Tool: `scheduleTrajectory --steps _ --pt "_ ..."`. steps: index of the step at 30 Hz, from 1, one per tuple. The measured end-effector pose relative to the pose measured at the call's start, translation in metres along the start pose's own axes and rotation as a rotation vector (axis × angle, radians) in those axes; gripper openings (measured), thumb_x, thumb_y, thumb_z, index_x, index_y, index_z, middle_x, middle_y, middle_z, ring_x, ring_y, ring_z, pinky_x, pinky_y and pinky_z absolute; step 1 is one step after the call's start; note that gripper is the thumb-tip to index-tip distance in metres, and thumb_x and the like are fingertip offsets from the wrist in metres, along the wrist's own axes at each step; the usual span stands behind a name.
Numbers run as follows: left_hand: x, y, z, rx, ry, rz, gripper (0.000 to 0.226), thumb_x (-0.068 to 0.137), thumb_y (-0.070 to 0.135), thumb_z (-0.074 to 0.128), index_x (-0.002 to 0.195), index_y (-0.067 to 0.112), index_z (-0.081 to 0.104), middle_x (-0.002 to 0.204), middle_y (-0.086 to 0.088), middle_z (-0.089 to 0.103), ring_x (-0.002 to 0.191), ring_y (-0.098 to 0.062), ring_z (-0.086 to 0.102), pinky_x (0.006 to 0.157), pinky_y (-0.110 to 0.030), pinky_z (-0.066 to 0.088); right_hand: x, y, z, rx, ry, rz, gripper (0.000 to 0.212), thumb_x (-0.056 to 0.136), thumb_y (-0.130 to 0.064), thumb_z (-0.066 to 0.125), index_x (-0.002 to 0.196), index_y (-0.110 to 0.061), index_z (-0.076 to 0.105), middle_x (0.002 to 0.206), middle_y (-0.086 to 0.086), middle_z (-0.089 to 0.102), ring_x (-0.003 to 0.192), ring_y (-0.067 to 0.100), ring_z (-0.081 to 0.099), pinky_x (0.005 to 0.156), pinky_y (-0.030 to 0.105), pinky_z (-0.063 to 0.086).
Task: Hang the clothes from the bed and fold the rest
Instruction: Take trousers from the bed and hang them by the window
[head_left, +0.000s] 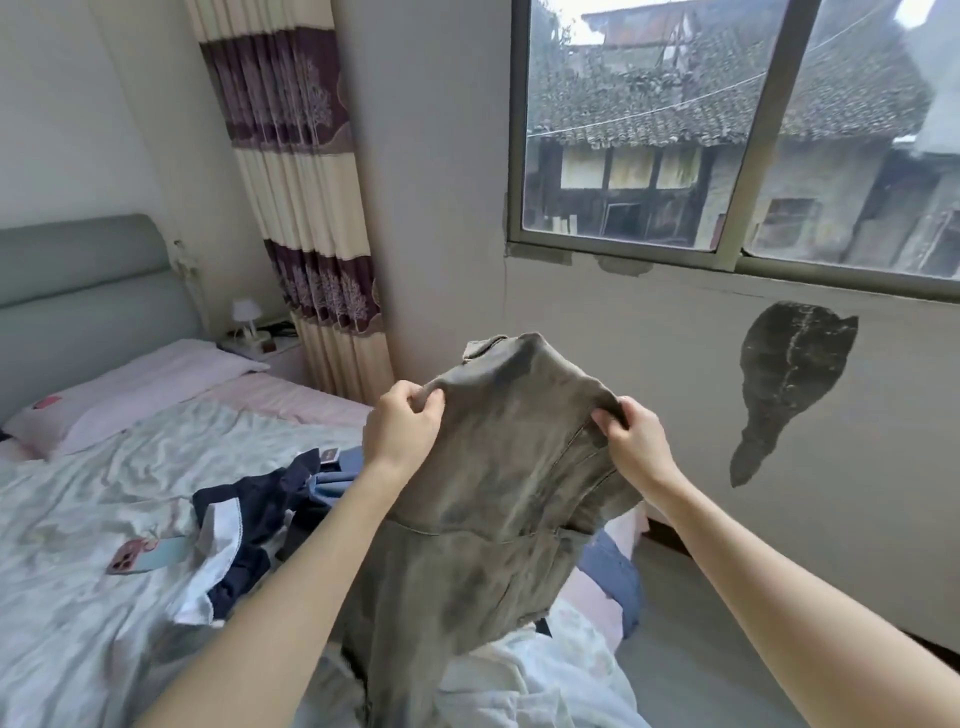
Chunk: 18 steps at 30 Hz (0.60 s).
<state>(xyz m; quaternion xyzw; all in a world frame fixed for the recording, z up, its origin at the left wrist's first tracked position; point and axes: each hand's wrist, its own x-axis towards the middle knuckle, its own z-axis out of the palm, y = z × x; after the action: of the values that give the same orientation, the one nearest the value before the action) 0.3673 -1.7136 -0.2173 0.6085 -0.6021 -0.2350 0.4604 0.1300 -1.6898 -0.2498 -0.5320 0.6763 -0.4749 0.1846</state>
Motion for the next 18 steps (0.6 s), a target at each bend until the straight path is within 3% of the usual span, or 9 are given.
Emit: scheduleTrajectory --steps 2,4,6,8,10,11,13,15,18 --pt "-0.005 0.001 0.014 0.093 -0.135 0.103 0.046 0.086 0.026 0.063 0.128 0.016 0.047 0.124 -0.004 0.053 0.113 -0.024 0.051 0.095 -0.035 0.041 -0.002 -0.005 -0.026 -0.076 -0.063 -0.135 0.017 0.092 -0.012 0.054 0.083 0.002 0.054 0.075 0.010 0.055 0.072 0.022 0.047 0.066 0.032 0.034" --pt "-0.011 0.014 0.030 0.125 -0.367 0.340 0.077 0.081 0.027 0.069 0.144 0.027 0.024 0.148 0.001 0.028 0.136 -0.020 0.027 0.111 -0.031 0.022 -0.015 -0.006 -0.045 -0.252 -0.168 -0.331 0.018 0.092 -0.011 0.054 0.078 0.000 0.051 0.073 0.007 0.051 0.072 0.021 0.044 0.066 0.029 0.030" --pt "-0.019 0.034 0.049 0.175 -0.609 0.534 0.095 0.076 0.029 0.072 0.141 0.047 0.005 0.153 0.019 0.005 0.143 -0.014 -0.001 0.111 -0.031 0.010 -0.029 0.000 -0.057 -0.449 -0.215 -0.505 0.016 0.093 -0.012 0.053 0.079 -0.005 0.055 0.078 0.004 0.054 0.079 0.023 0.046 0.071 0.029 0.028" --pt "-0.031 0.057 0.072 0.203 -0.841 0.609 0.103 0.073 0.031 0.074 0.135 0.058 -0.004 0.144 0.034 -0.003 0.141 -0.006 -0.013 0.110 -0.033 0.010 -0.043 0.008 -0.077 -0.499 -0.190 -0.551 0.017 0.094 -0.015 0.052 0.090 -0.003 0.062 0.085 0.006 0.060 0.086 0.023 0.050 0.076 0.031 0.031" --pt "-0.041 0.078 0.096 0.189 -0.995 0.568 0.095 0.073 0.028 0.075 0.139 0.055 0.013 0.141 0.033 0.015 0.140 -0.001 0.002 0.108 -0.026 0.017 -0.054 0.015 -0.099 -0.490 -0.152 -0.568 0.019 0.094 -0.018 0.052 0.094 -0.002 0.064 0.086 0.006 0.060 0.087 0.023 0.051 0.080 0.029 0.031" --pt "-0.047 0.088 0.106 0.183 -1.039 0.548 0.077 0.073 0.026 0.075 0.133 0.049 0.033 0.133 0.028 0.034 0.134 -0.003 0.023 0.102 -0.020 0.027 -0.057 0.018 -0.110 -0.475 -0.124 -0.585 0.020 0.094 -0.018 0.053 0.093 -0.002 0.064 0.085 0.006 0.060 0.086 0.022 0.051 0.080 0.027 0.030" --pt "-0.065 0.114 0.125 0.170 -1.043 0.552 0.035 0.076 0.025 0.073 0.103 0.040 0.056 0.095 0.020 0.060 0.098 -0.007 0.054 0.077 -0.013 0.041 -0.065 0.024 -0.137 -0.400 -0.018 -0.543 0.018 0.091 -0.018 0.057 0.088 -0.001 0.064 0.083 0.005 0.060 0.081 0.019 0.051 0.079 0.025 0.031" --pt "-0.084 0.135 0.141 0.144 -0.992 0.587 0.023 0.082 0.026 0.068 0.100 0.039 0.063 0.086 0.014 0.065 0.084 -0.007 0.058 0.073 -0.014 0.044 -0.070 0.030 -0.166 -0.239 0.133 -0.412 0.013 0.086 -0.016 0.065 0.083 -0.003 0.063 0.080 0.001 0.061 0.076 0.016 0.051 0.078 0.026 0.038" --pt "-0.122 0.169 0.166 0.055 -0.901 0.663 0.021 0.089 0.025 0.061 0.110 0.026 0.066 0.094 0.005 0.070 0.090 -0.011 0.062 0.083 -0.022 0.046 -0.081 0.055 -0.217 -0.009 0.300 -0.260 0.014 0.084 -0.019 0.067 0.093 -0.012 0.060 0.085 -0.004 0.061 0.078 0.013 0.057 0.076 0.024 0.046"
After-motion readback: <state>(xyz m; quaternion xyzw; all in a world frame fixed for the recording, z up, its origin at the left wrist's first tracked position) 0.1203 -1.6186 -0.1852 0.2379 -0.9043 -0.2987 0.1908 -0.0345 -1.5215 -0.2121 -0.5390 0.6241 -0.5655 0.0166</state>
